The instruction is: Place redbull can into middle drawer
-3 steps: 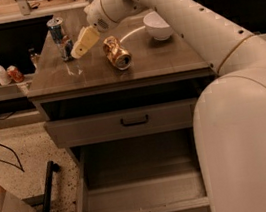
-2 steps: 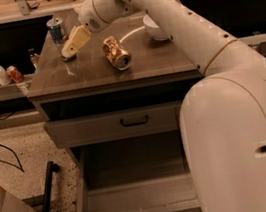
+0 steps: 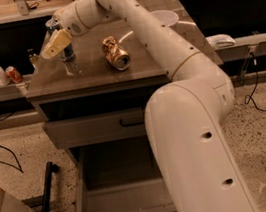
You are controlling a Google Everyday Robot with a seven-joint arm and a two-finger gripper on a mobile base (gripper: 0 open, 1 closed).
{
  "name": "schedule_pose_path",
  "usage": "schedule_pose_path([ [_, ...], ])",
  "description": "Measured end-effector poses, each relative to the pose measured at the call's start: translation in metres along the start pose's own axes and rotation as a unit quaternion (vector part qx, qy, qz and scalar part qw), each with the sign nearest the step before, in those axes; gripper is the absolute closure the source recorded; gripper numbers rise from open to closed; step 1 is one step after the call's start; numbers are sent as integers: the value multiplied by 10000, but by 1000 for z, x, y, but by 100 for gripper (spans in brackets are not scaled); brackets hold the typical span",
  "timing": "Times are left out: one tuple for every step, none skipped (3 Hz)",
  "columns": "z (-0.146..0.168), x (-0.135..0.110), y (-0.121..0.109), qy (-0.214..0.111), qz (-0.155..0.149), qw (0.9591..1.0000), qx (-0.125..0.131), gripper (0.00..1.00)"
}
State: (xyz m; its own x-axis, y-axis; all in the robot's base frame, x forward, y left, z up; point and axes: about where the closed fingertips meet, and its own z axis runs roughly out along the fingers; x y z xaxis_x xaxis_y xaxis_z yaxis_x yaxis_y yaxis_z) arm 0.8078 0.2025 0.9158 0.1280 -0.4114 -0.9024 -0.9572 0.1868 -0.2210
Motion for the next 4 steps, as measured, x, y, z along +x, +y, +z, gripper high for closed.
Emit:
schedule_pose_path([
  [19, 0, -7, -279, 211, 9994, -6, 19],
  [17, 5, -18, -396, 419, 9982, 182, 49],
  [9, 7, -23, -453, 513, 9972, 305, 73],
  [-19, -6, -18, -614, 429, 9968, 268, 95],
])
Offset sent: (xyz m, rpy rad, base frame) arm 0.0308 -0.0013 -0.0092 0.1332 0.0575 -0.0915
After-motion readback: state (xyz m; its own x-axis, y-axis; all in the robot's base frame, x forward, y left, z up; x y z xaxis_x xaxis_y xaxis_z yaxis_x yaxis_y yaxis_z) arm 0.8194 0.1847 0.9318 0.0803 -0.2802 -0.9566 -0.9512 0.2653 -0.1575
